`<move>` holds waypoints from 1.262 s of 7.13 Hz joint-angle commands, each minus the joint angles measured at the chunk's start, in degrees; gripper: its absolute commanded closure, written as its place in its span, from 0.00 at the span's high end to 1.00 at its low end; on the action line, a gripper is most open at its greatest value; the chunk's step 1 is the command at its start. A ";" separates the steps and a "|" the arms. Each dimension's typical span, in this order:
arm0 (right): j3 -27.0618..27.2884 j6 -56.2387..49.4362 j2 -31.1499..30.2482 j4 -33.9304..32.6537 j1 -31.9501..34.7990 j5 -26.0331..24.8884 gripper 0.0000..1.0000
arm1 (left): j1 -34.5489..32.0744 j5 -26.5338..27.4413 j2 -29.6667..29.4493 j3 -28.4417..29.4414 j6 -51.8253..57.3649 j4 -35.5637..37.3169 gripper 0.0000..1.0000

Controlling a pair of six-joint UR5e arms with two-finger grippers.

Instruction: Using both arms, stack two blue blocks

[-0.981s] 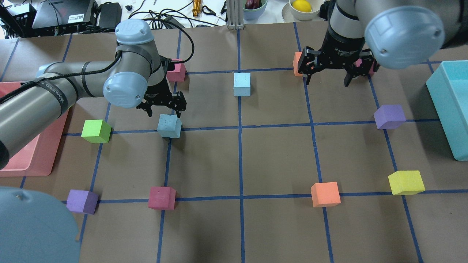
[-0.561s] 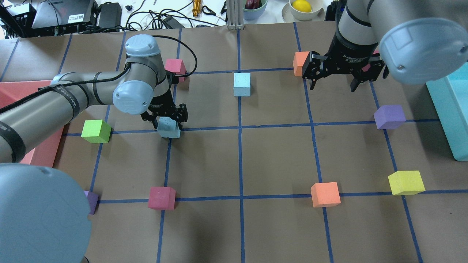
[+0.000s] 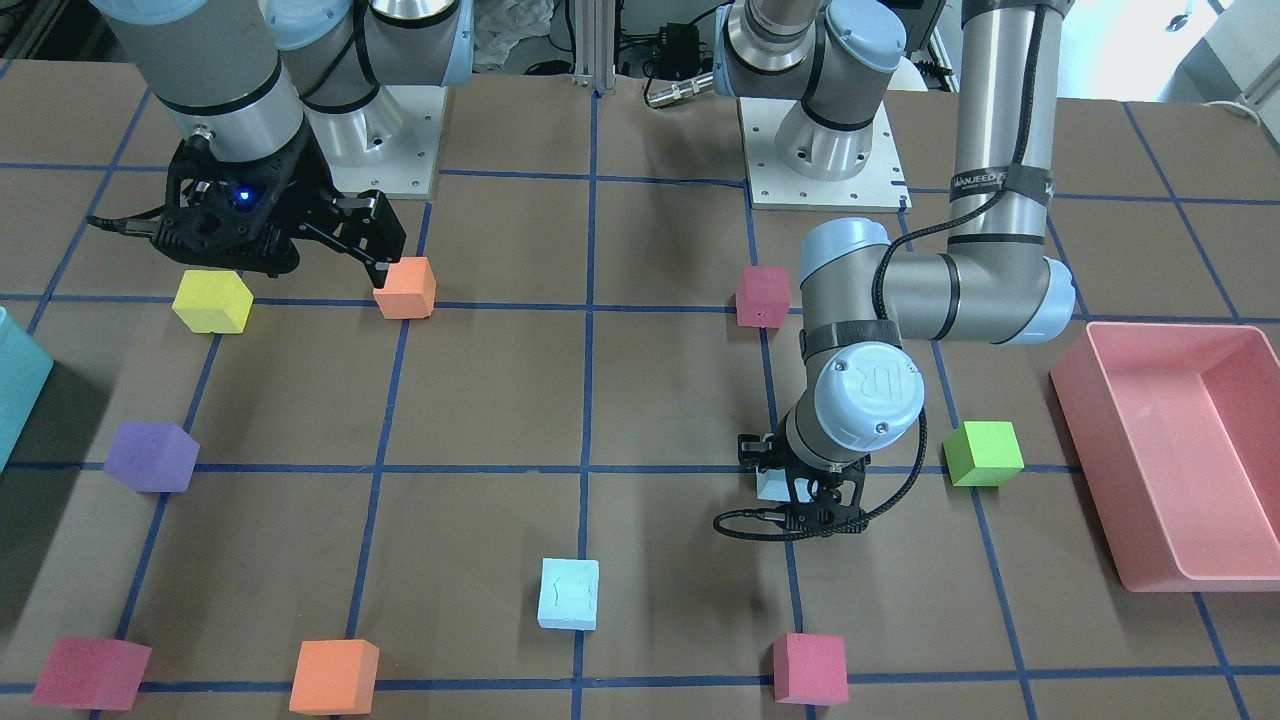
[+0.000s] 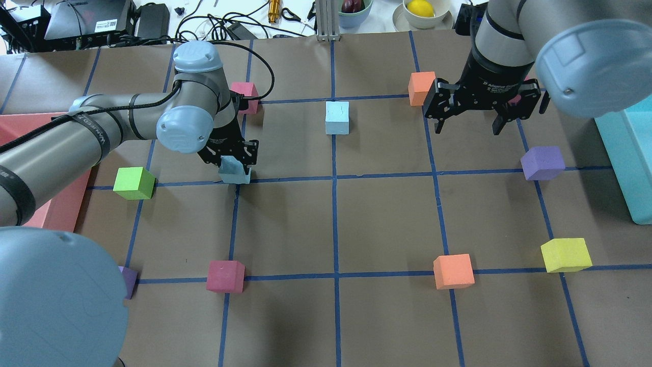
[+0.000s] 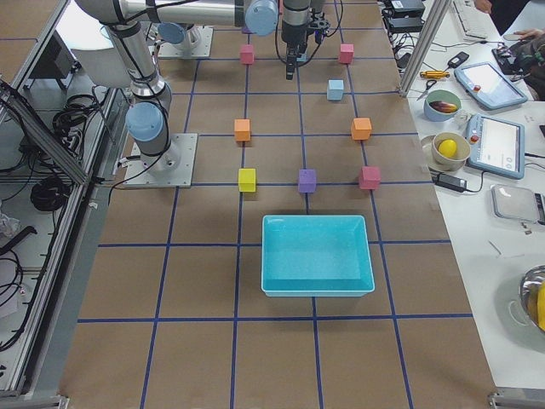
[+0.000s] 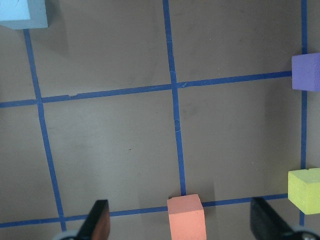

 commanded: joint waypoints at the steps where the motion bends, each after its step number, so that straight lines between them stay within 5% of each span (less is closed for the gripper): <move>1: -0.09 -1.41 -0.56 0.25 -0.09 0.00 1.00 | -1.13 -4.64 -1.69 11.21 -3.10 -6.66 0.41; 6: -0.88 -3.43 -0.56 -0.28 -0.79 0.08 1.00 | -11.57 -4.24 -16.17 35.75 -6.63 -9.96 0.44; 9: -1.41 -3.52 -0.56 0.07 -1.67 0.00 1.00 | -16.07 0.77 -20.94 42.37 -6.64 -13.28 0.47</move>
